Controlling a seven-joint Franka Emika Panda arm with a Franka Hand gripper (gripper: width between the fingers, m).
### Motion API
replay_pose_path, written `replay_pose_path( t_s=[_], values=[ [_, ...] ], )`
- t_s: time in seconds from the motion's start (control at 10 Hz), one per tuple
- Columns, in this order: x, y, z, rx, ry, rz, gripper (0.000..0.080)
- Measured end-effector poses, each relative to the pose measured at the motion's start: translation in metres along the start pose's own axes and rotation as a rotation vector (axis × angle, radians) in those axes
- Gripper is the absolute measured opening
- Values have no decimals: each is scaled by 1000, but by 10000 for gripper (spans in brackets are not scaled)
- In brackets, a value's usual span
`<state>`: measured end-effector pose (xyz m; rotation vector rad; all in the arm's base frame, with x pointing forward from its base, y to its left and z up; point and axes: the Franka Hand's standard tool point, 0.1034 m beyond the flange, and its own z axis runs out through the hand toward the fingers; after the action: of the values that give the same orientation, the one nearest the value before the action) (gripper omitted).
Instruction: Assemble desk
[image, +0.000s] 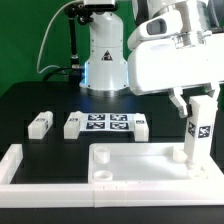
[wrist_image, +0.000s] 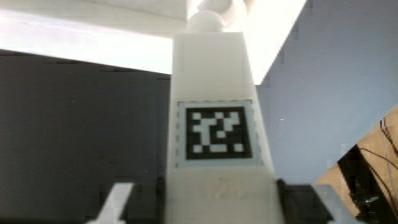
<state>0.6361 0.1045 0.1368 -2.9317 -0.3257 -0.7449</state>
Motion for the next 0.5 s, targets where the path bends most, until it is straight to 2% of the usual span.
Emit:
replay_pose_path(
  t_s=[0.3, 0.5],
  values=[
    [-7, -5, 9, 6, -7, -3, 288],
    [-7, -6, 10, 6, -5, -3, 288]
  ],
)
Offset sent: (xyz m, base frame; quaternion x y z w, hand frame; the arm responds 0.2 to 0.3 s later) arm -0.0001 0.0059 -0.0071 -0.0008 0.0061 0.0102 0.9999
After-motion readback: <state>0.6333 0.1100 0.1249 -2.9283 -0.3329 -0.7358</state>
